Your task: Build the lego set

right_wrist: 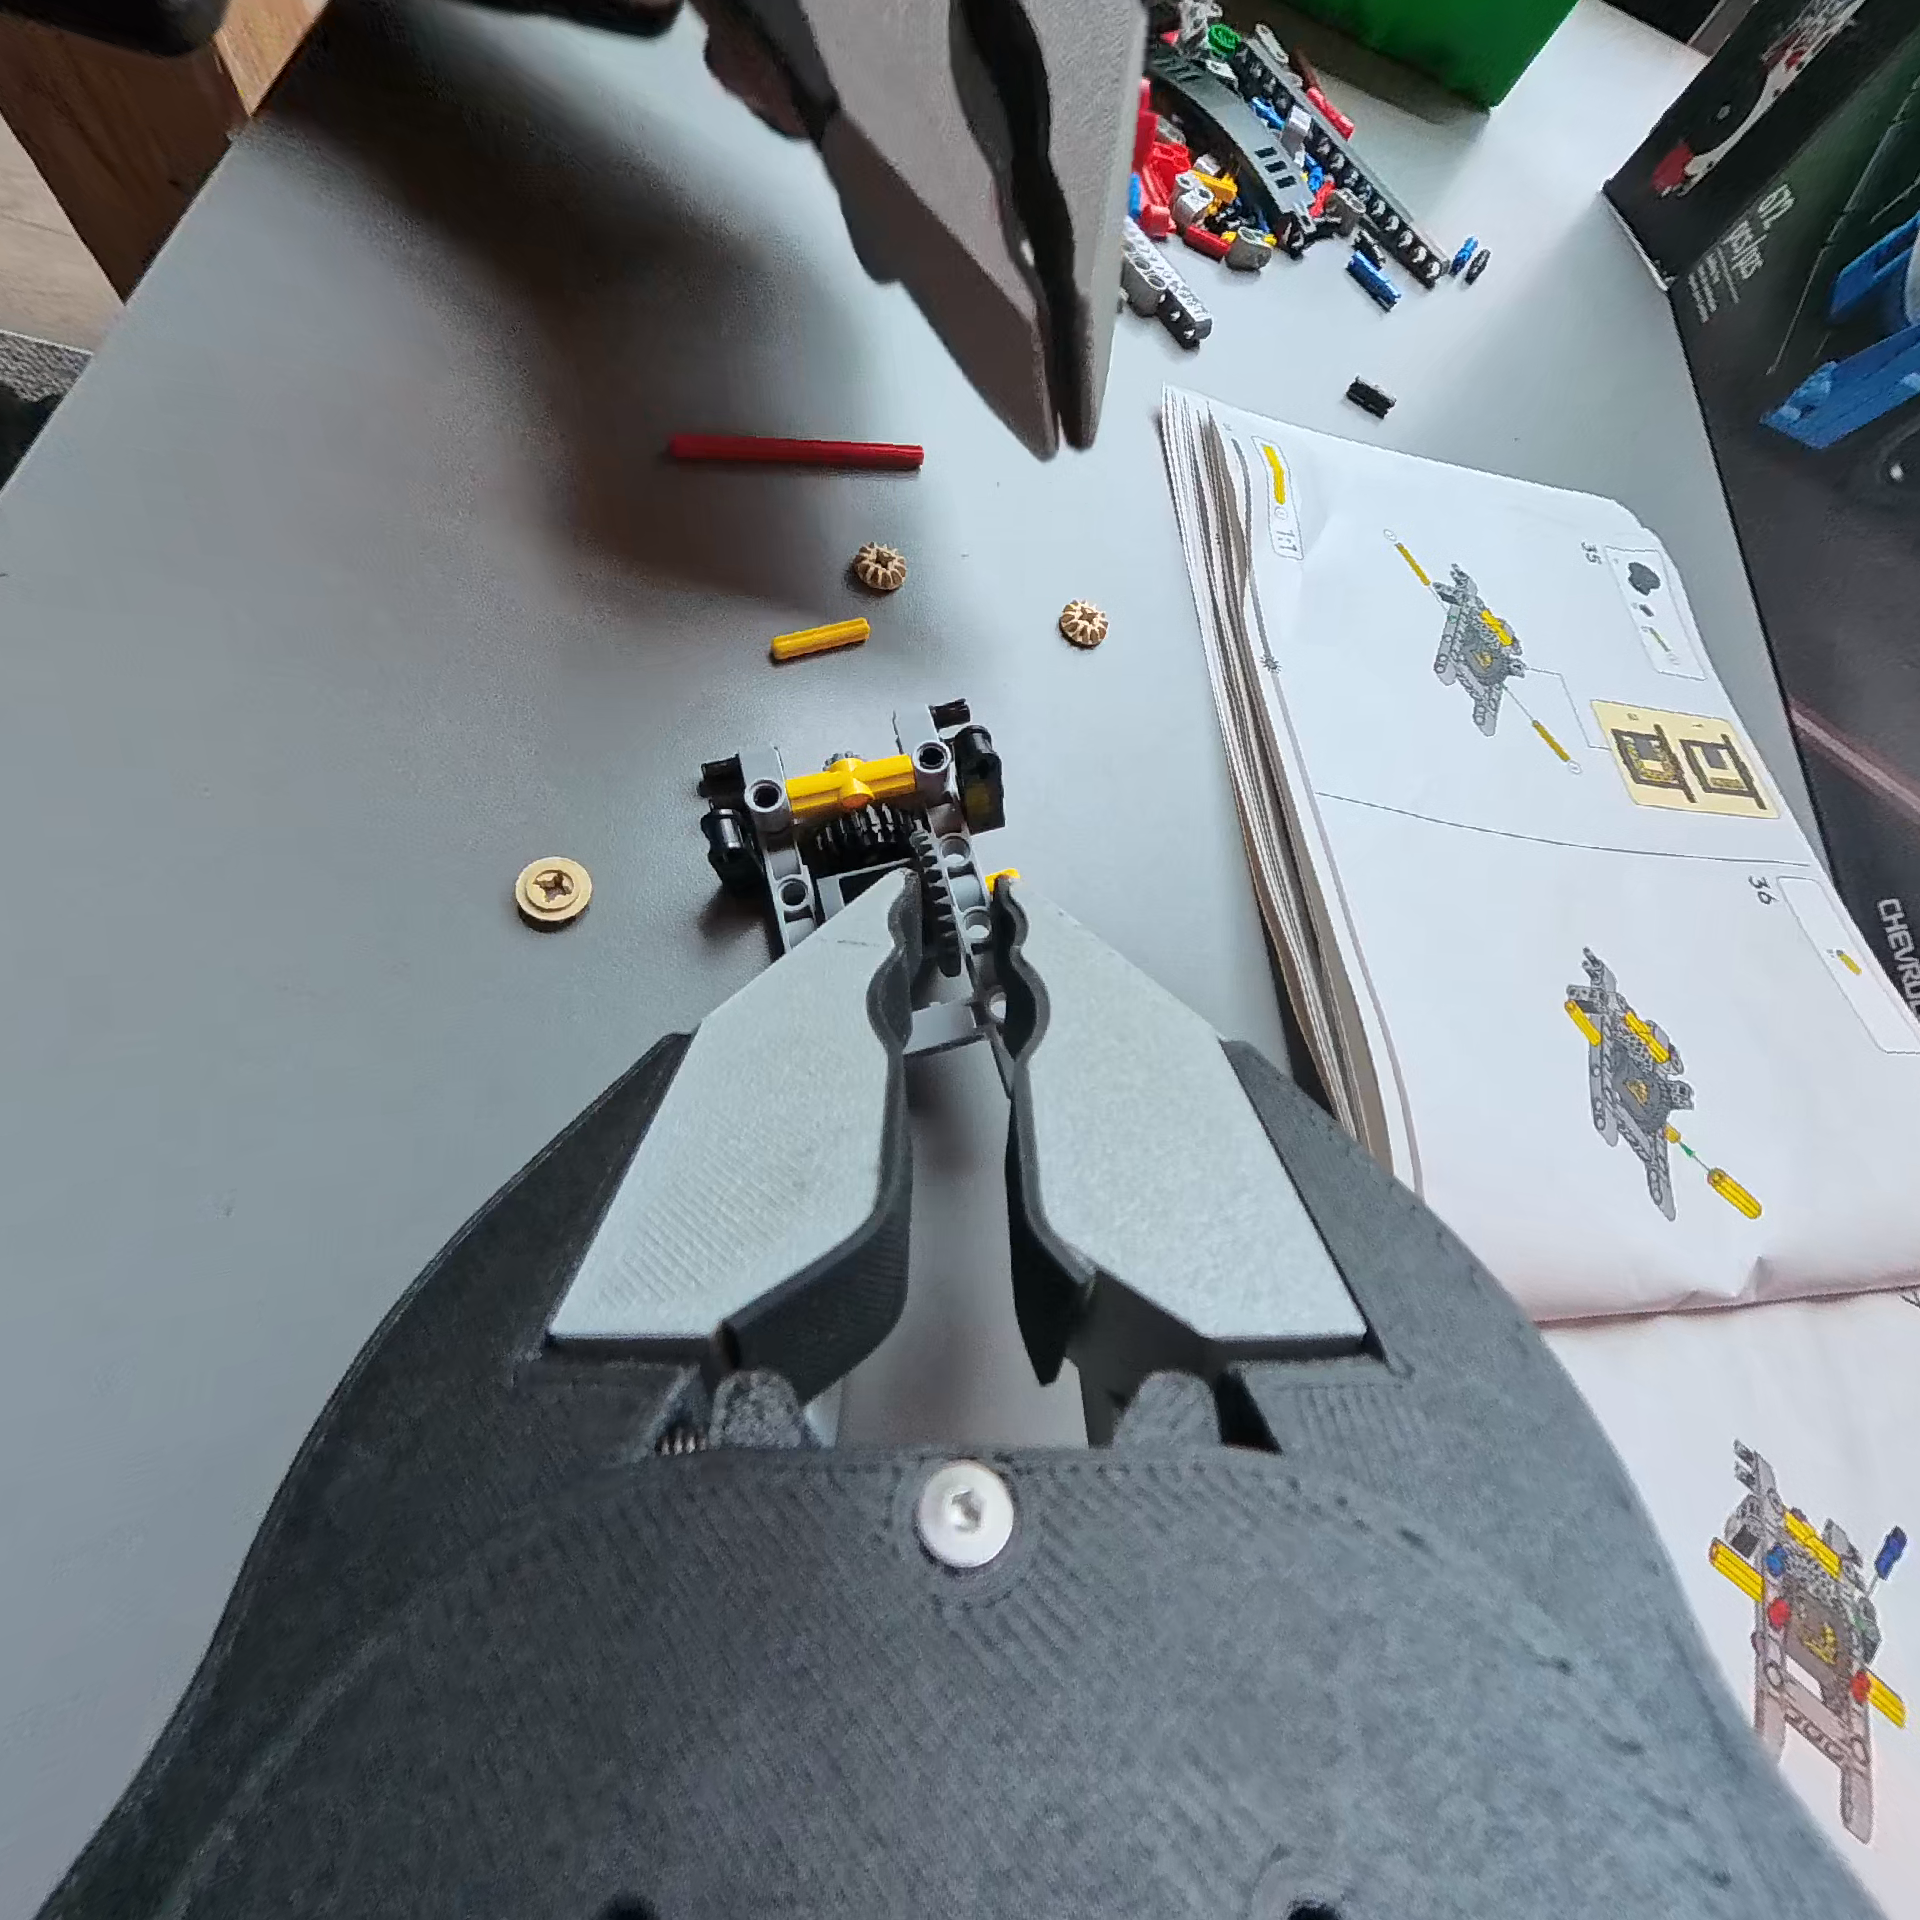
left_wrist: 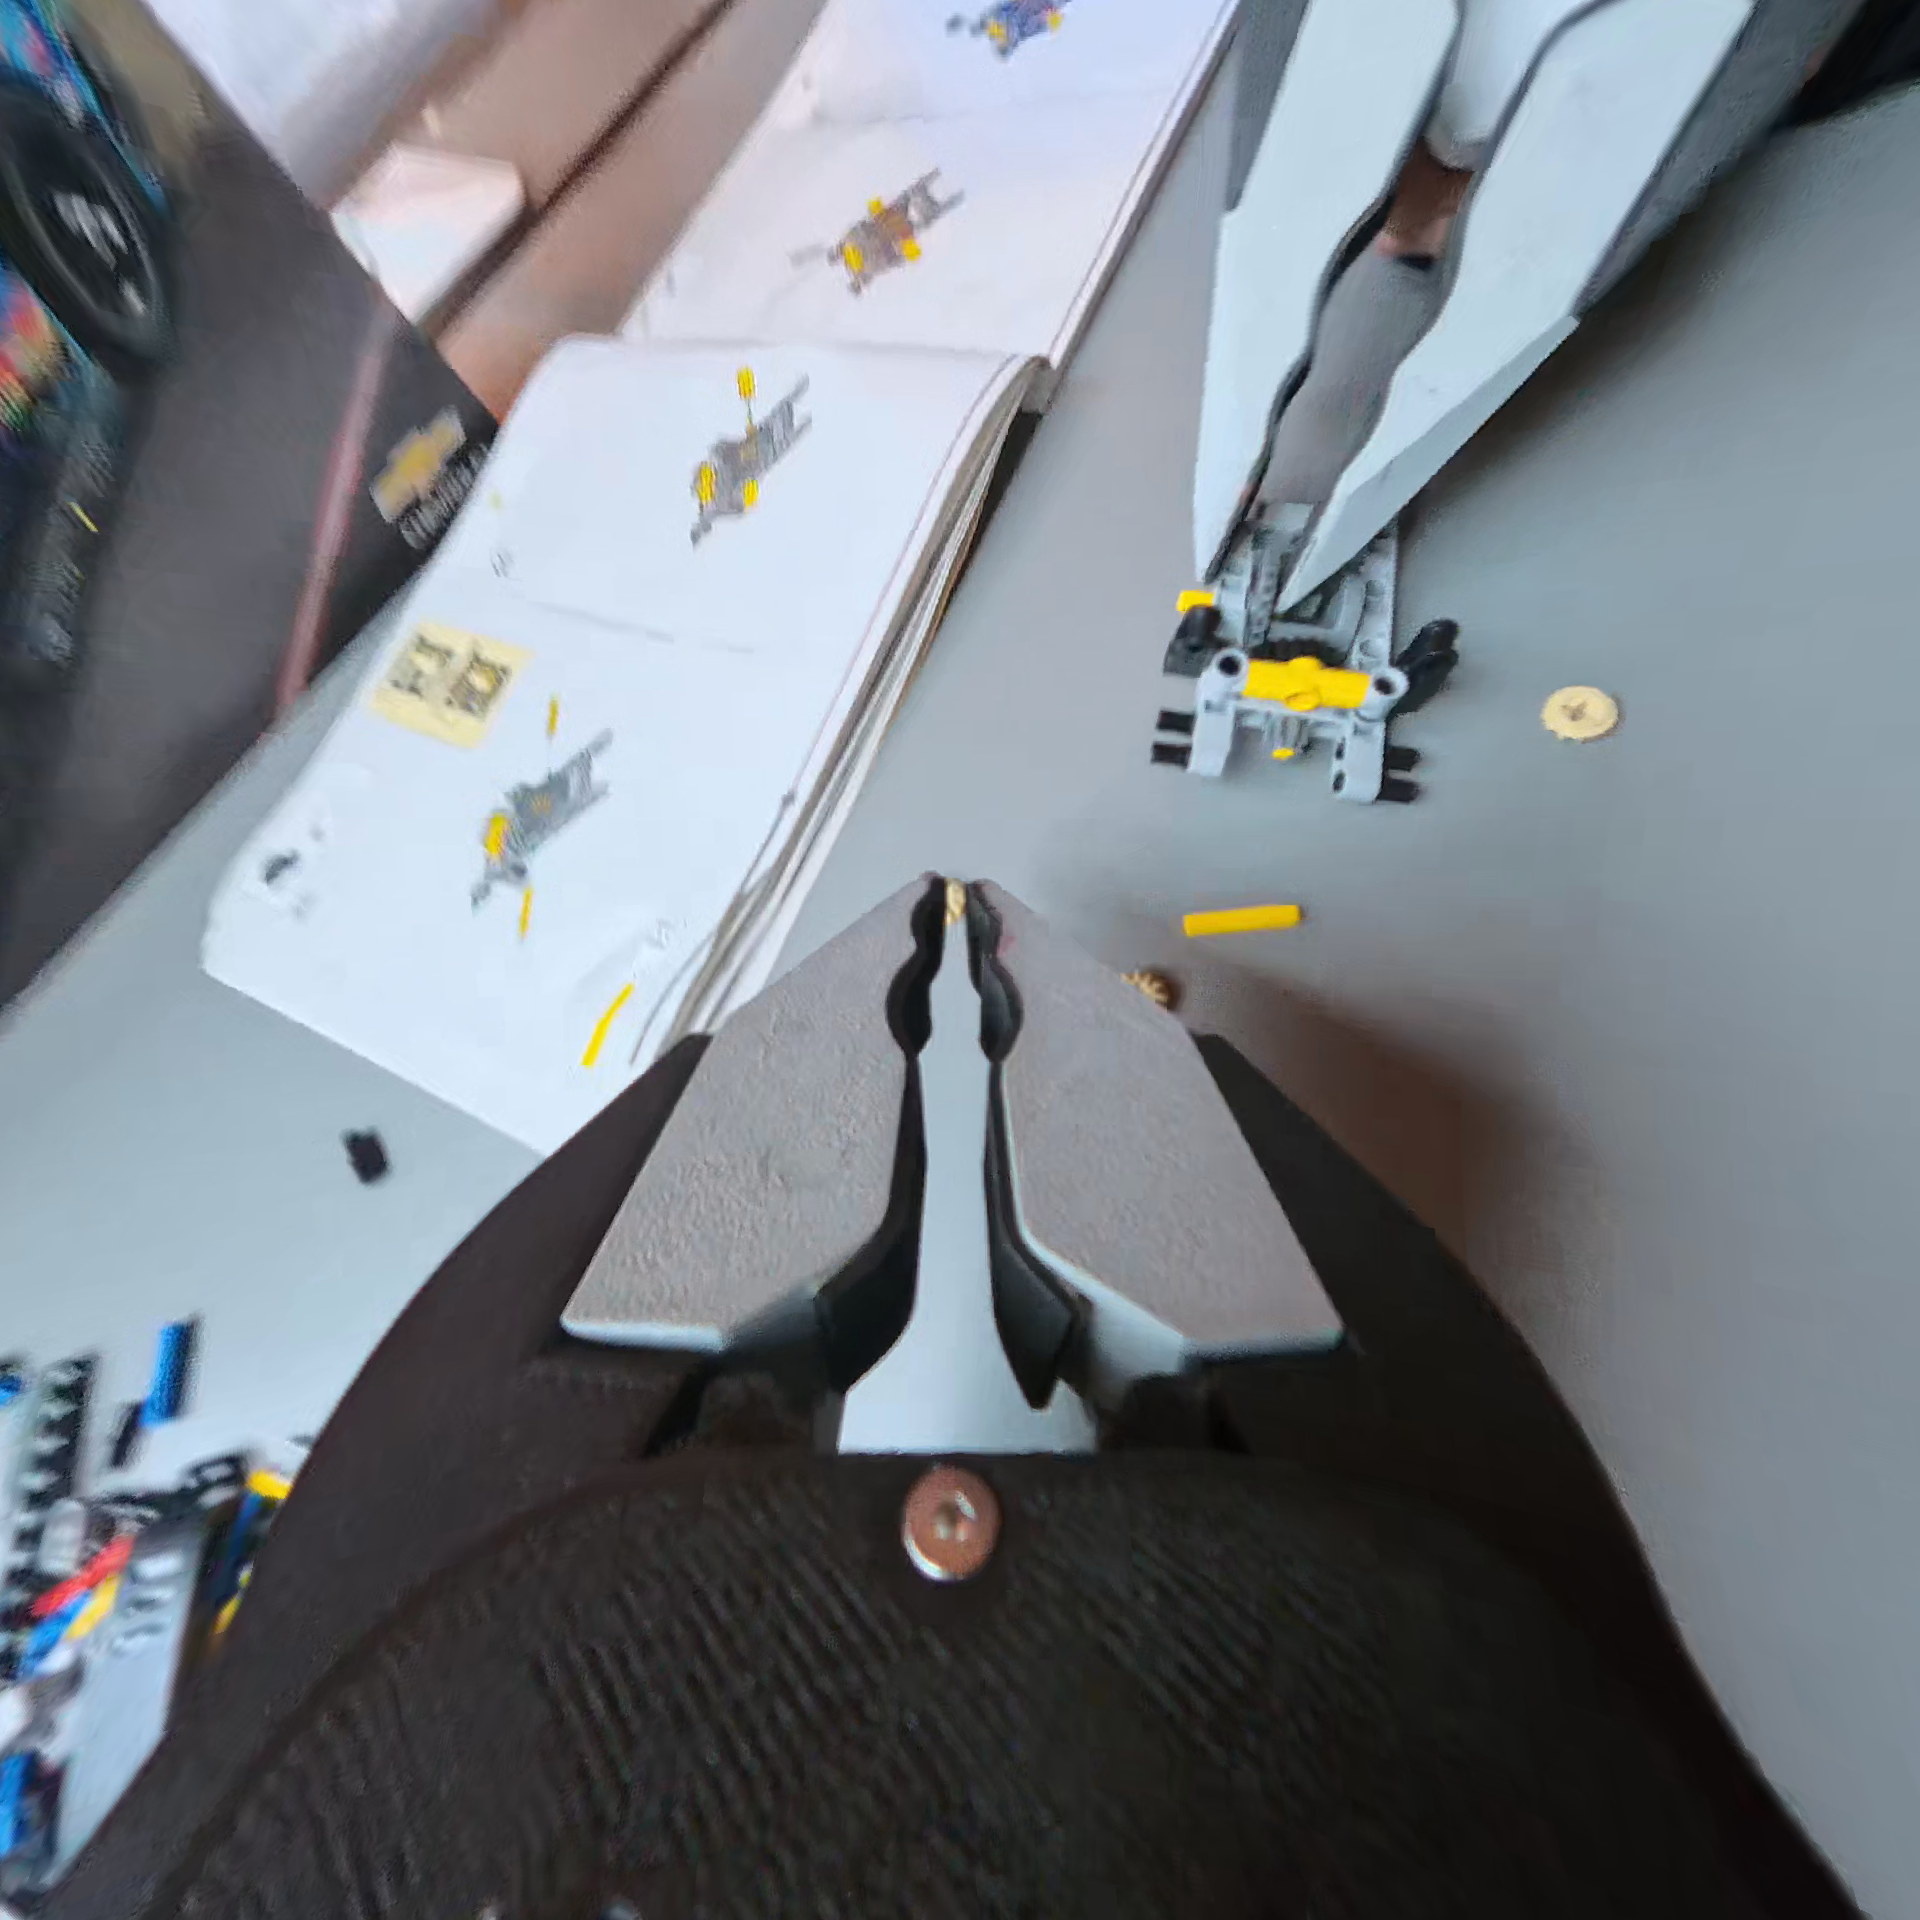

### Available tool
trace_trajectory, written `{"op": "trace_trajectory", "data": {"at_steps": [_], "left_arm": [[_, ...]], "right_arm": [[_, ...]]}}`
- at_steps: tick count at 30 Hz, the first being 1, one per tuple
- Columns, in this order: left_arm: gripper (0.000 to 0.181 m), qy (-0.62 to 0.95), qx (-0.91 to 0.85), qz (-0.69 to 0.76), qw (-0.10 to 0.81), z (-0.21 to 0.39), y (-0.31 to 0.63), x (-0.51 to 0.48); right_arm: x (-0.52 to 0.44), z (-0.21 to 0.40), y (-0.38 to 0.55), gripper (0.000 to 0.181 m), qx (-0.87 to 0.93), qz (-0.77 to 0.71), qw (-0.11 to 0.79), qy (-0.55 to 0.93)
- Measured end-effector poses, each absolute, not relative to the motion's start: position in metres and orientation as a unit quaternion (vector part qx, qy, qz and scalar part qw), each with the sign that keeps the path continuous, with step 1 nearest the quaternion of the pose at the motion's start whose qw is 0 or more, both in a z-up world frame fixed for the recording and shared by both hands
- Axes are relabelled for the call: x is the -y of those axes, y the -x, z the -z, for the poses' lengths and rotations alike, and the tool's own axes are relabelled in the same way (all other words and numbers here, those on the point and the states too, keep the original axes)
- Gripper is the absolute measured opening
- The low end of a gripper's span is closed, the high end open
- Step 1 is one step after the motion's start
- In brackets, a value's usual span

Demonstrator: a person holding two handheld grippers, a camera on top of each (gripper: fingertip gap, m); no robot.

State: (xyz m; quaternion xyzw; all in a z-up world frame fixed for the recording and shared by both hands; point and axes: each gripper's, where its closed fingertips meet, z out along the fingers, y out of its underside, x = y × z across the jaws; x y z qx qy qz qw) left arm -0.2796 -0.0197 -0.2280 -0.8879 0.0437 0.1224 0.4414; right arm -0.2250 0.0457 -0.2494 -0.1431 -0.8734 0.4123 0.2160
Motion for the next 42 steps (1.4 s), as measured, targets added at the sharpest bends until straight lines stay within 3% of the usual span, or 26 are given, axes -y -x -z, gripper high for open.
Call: {"op": "trace_trajectory", "data": {"at_steps": [2, 8, 19, 30, 37, 42], "left_arm": [[0.011, 0.9, -0.01, -0.062, 0.431, 0.228, 0.282, 0.026], [0.01, 0.923, 0.014, 0.069, 0.378, 0.234, 0.257, 0.041], [0.014, 0.951, -0.013, 0.029, 0.309, 0.267, 0.251, 0.036], [0.007, 0.948, -0.02, 0.024, 0.318, 0.267, 0.249, 0.033], [0.017, 0.946, -0.002, 0.053, 0.321, 0.266, 0.249, 0.037], [0.014, 0.946, -0.005, 0.041, 0.321, 0.267, 0.251, 0.033]], "right_arm": [[-0.046, 0.249, 0.225, 0.009, 0.873, -0.412, 0.216, 0.143], [-0.046, 0.249, 0.225, 0.009, 0.873, -0.41, 0.221, 0.141], [-0.046, 0.249, 0.226, 0.009, 0.873, -0.41, 0.221, 0.141], [-0.045, 0.249, 0.226, 0.009, 0.873, -0.409, 0.224, 0.141], [-0.045, 0.249, 0.226, 0.009, 0.873, -0.41, 0.223, 0.142], [-0.045, 0.249, 0.226, 0.009, 0.873, -0.409, 0.224, 0.141]]}}
